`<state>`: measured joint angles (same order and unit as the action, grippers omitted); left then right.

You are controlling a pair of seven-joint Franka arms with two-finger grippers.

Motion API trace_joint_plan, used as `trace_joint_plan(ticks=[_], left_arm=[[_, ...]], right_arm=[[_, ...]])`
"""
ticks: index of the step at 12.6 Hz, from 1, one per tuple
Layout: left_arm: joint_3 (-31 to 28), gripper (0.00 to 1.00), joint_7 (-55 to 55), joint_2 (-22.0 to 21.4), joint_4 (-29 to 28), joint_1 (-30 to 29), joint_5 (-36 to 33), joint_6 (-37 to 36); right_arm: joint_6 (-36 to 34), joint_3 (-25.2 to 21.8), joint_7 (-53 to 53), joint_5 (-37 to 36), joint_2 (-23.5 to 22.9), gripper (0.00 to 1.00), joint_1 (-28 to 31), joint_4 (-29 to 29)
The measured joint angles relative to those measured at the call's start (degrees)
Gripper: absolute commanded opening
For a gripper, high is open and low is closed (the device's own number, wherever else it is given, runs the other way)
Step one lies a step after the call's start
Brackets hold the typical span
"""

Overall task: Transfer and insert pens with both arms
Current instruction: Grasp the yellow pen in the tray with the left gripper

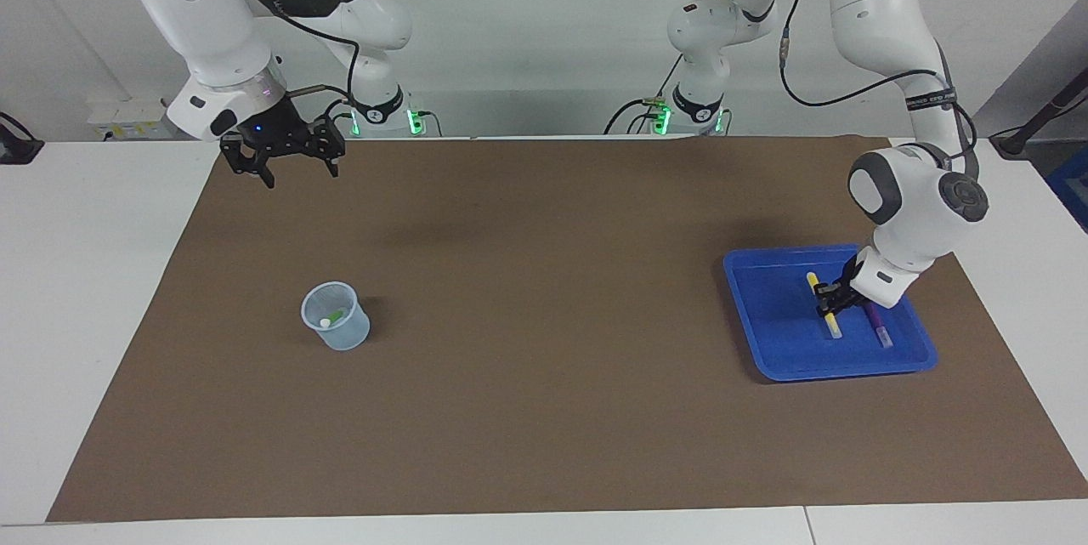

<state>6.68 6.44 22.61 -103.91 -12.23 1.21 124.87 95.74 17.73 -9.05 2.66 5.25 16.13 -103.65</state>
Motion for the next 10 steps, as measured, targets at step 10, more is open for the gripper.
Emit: trace_joint_plan(ticks=[10], left_arm=[[1.1, 0.00, -25.5, -4.3, 5.0, 6.4, 17.0, -21.8]], right_arm=[[-0.6, 0.0, 0.0, 0.0, 0.0, 1.00, 0.0, 0.0]])
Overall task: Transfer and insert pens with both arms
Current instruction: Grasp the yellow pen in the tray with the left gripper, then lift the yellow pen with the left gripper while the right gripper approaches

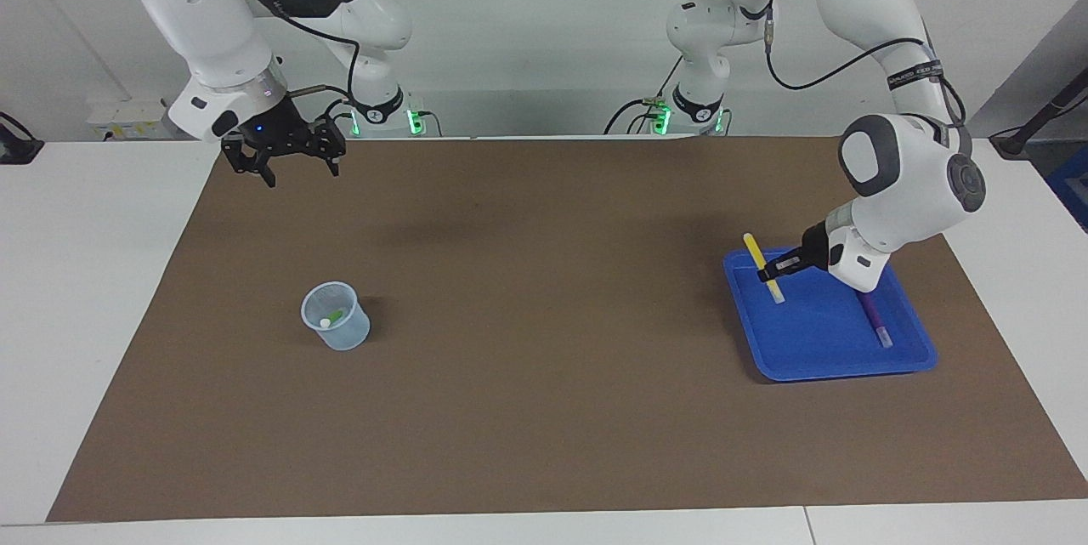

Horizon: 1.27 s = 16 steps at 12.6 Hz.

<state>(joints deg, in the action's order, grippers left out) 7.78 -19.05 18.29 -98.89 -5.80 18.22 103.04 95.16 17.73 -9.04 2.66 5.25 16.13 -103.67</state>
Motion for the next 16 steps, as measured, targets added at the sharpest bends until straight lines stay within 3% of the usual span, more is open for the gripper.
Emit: trace_joint_plan(ticks=[11, 16], left_arm=[[0.2, 0.00, -29.4, -0.5, -0.2, 10.0, 21.7, -2.0], [0.2, 0.00, -45.9, -0.5, -0.4, 16.0, 32.0, 3.8]], right_arm=[[-0.2, 0.1, 0.0, 0.8, 0.0, 1.00, 0.0, -0.2], [1.5, 0.5, 8.8, 11.5, 0.0, 1.00, -3.1, -1.7]])
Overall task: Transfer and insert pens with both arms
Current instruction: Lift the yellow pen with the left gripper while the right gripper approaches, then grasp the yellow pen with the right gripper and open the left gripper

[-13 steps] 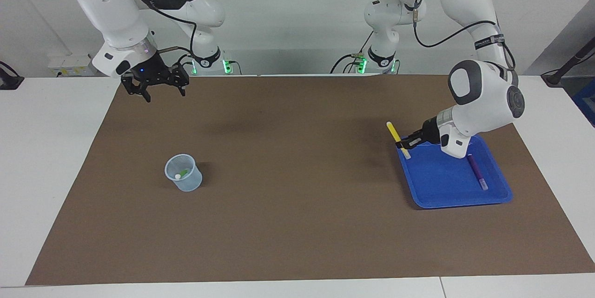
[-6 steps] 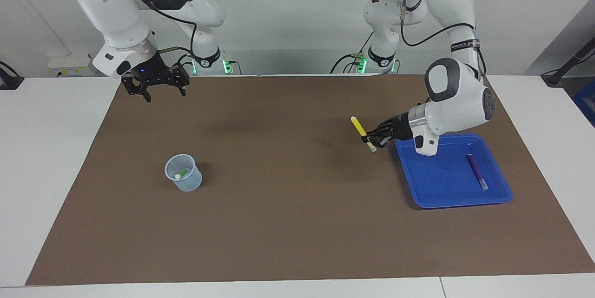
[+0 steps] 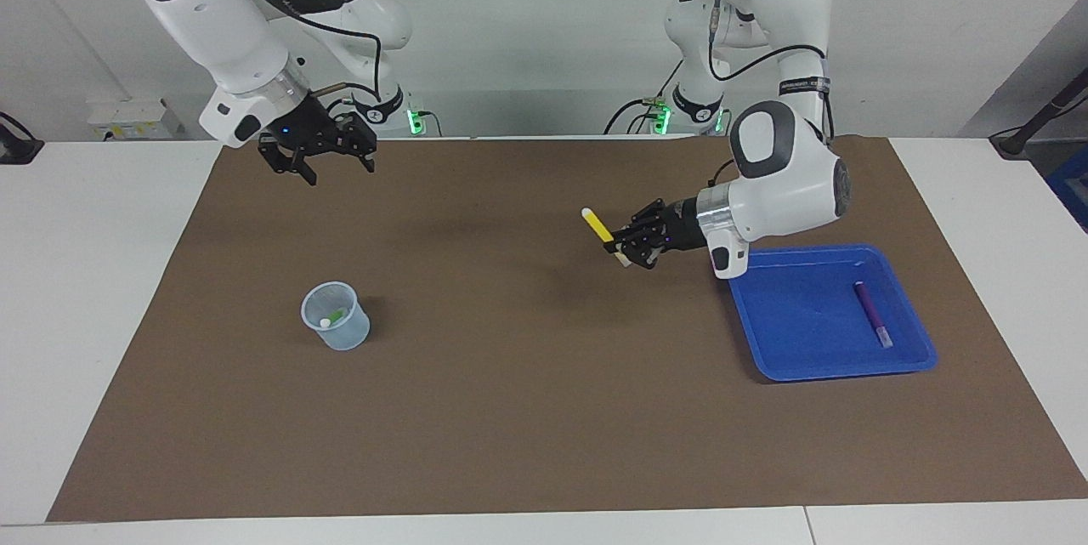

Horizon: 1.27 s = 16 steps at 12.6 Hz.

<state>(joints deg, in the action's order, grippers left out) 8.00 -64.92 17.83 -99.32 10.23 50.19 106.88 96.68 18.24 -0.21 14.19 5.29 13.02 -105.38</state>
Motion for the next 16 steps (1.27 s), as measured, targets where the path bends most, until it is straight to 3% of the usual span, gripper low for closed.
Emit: trace_joint_plan(ticks=[5, 10, 14, 16], left_arm=[[0.0, 0.00, -9.5, 0.0, -2.4, 3.6, 7.5, 5.5], [0.0, 0.00, -13.2, -0.7, -4.8, 7.4, 12.3, 10.9], [0.0, 0.00, -13.7, -0.8, -5.1, 8.5, 12.4, 11.6], [0.0, 0.00, -13.7, -0.8, -5.1, 8.8, 12.4, 11.6]], right_arm=[[10.4, 0.3, 10.5, 9.2, -0.1, 1.00, -7.7, -3.2], [23.6, 0.4, 19.9, 9.7, -4.0, 1.00, -16.1, -6.0], [26.2, 0.4, 22.6, 9.7, -5.2, 1.00, -18.5, -6.0], [26.2, 0.3, 22.6, 9.7, -5.2, 0.94, -18.5, -6.0]])
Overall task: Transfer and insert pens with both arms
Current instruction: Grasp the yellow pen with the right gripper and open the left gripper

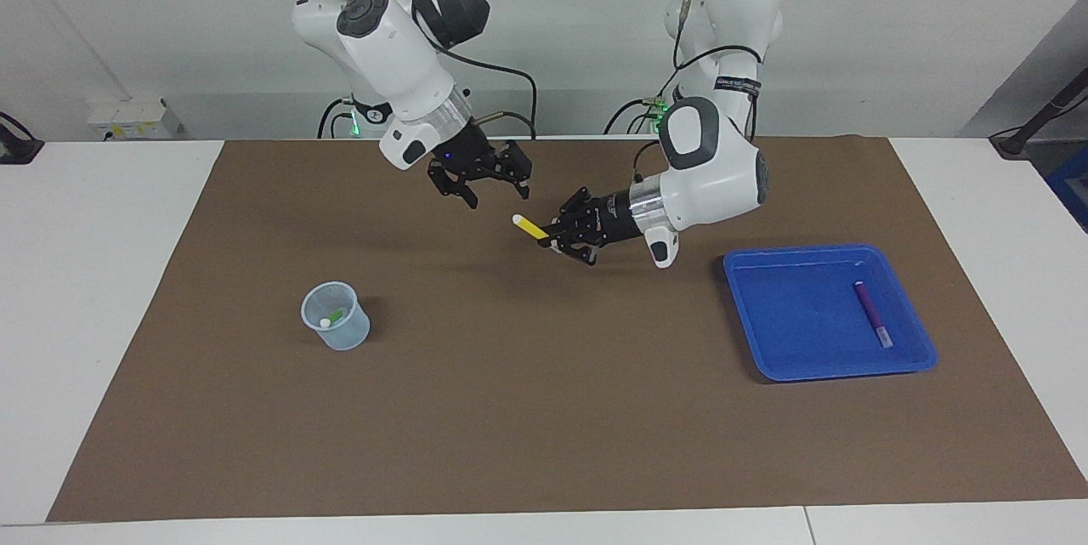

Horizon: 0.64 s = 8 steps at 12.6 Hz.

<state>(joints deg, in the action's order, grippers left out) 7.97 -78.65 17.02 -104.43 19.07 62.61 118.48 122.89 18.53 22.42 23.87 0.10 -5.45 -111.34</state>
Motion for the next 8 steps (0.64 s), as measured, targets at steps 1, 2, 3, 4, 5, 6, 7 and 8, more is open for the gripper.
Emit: trace_joint_plan(ticks=[1, 2, 3, 4, 5, 6, 7, 8], left_arm=[[0.0, 0.00, 0.0, 0.0, 0.0, 0.2, 0.0, 0.0], [0.1, 0.00, 0.0, -0.1, 0.0, 0.2, 0.0, 0.0], [0.0, 0.00, 0.0, -0.2, 0.0, 0.2, 0.0, 0.0], [0.1, 0.00, 0.0, -0.3, 0.0, 0.2, 0.0, 0.0], [0.1, 0.00, 0.0, -0.4, -0.1, 0.2, 0.2, -0.1], [0.1, 0.00, 0.0, -0.4, -0.1, 0.2, 0.5, -0.1], [0.1, 0.00, 0.0, -0.4, -0.1, 0.2, 0.7, -0.1], [0.2, 0.00, 0.0, -0.4, -0.1, 0.3, 0.7, -0.1]], right_arm=[[0.3, 0.0, 0.0, 0.0, 0.0, 0.90, 0.0, 0.0], [1.2, 0.0, 0.0, 0.0, -0.3, 0.88, 0.0, 0.0], [2.1, 0.0, 0.0, 0.0, -0.8, 0.85, -0.2, 0.0], [2.9, 0.0, 0.0, 0.0, -1.4, 0.83, -0.3, 0.0], [3.5, 0.0, 0.0, 0.0, -2.1, 0.78, -0.4, 0.1], [3.8, 0.0, 0.0, 0.0, -2.8, 0.74, -0.4, 0.4], [4.0, 0.0, 0.0, 0.0, -3.4, 0.72, -0.4, 0.7], [4.3, 0.0, 0.0, 0.0, -3.8, 0.67, -0.4, 1.1]])
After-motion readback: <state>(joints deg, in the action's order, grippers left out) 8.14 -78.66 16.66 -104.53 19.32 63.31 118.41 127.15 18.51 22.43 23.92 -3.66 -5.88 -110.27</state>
